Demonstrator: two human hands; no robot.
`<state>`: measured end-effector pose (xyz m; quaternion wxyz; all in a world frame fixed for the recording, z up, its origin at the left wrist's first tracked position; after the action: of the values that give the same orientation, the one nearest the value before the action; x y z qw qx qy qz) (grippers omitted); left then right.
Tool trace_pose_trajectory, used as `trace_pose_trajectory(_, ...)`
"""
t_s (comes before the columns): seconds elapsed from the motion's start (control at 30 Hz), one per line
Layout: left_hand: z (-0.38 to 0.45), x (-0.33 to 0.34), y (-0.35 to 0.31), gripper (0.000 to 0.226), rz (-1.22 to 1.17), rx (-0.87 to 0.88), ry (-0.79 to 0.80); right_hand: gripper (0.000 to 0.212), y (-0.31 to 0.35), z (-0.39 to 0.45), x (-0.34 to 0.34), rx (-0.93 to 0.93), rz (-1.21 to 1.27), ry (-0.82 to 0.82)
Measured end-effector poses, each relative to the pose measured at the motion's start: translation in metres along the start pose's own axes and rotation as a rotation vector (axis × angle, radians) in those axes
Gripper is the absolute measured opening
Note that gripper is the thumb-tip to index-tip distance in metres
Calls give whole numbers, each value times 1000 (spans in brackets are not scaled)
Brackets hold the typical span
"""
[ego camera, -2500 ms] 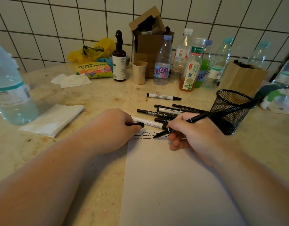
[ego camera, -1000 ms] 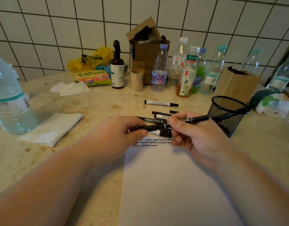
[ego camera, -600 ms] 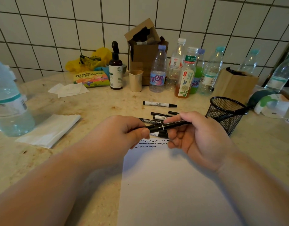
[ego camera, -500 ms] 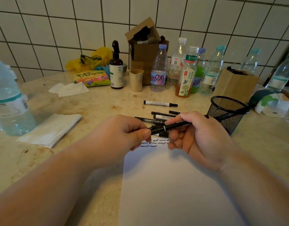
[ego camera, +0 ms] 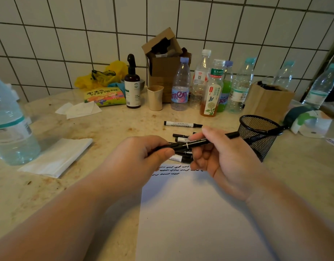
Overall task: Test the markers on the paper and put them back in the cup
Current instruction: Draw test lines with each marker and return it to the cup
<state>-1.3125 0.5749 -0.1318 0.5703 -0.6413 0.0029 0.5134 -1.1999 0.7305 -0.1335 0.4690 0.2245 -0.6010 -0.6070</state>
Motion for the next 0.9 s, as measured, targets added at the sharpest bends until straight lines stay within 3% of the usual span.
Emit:
trace_pose_trajectory(0.1, 4, 1, 7, 10, 100, -10, 65, 28, 0, 0, -3, -90, -68, -9)
trace_pose_trajectory(0.2, 5, 0, 14, 16, 162, -18, 55, 16, 7, 0, -14, -320, -225, -190)
trace_pose_trajectory(0.33, 5, 4, 16, 15, 195, -13, 74, 19, 20, -1, -25, -624, -447, -410)
trace_pose_trajectory(0.5, 4, 8, 19, 14, 217, -19, 107, 17, 31, 5, -41, -556, -424, -638)
trace_pose_trajectory(0.9, 3, 9, 19, 13, 221, -39, 125, 17, 34, 9, -50, -416, -539, -727)
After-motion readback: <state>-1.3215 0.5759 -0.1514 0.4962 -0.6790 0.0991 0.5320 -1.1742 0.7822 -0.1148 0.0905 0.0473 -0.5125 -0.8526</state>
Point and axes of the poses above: each hand's wrist, its own z-axis towards the middle knuckle, its own x-axis out of the palm, y = z × x, the point moved 1 cm from there along z, towards the middle knuckle, and after that the axes turned 6 degrees about -x, right-handed, at the moved point
